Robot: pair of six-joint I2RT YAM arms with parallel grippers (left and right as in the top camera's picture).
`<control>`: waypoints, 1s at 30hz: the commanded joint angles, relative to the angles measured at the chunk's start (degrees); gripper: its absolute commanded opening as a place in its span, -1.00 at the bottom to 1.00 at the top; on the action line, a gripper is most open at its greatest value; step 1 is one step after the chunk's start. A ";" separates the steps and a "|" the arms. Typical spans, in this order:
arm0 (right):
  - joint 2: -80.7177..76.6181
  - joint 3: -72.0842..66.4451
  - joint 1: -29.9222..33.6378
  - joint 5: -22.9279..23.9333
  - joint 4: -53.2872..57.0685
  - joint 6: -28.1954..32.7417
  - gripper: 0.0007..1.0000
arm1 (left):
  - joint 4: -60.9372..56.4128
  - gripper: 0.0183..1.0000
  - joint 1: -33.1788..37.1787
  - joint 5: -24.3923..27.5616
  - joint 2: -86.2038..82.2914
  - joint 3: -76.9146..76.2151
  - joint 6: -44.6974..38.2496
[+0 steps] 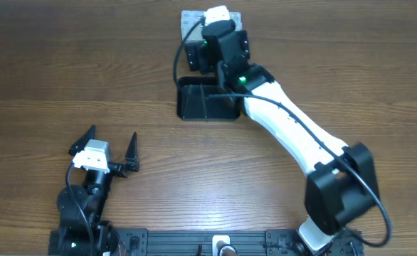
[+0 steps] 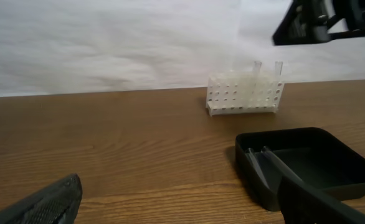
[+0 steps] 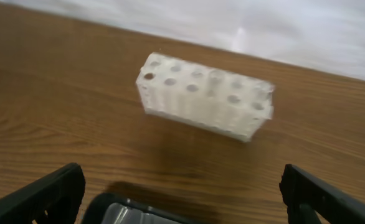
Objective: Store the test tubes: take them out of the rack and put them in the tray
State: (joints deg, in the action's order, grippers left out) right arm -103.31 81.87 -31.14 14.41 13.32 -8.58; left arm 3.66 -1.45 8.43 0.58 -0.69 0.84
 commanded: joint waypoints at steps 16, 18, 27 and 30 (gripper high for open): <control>-7.69 11.89 -3.96 10.60 -0.02 -9.11 0.98 | 0.00 1.00 0.35 0.74 -0.35 0.35 -0.85; -8.79 11.91 -2.58 10.51 -0.76 -10.32 0.98 | 0.00 1.00 0.35 0.74 -0.35 0.35 -0.85; -16.79 20.09 -0.90 10.67 1.38 -8.09 0.99 | 0.00 1.00 0.35 0.74 -0.35 0.35 -0.83; -19.98 24.41 0.07 10.73 4.28 -8.81 0.99 | 0.00 1.00 0.35 0.74 -0.35 0.35 -0.85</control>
State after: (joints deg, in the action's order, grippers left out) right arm -120.07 101.49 -31.92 24.16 16.05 -17.34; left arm 3.66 -1.45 8.43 0.58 -0.69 0.84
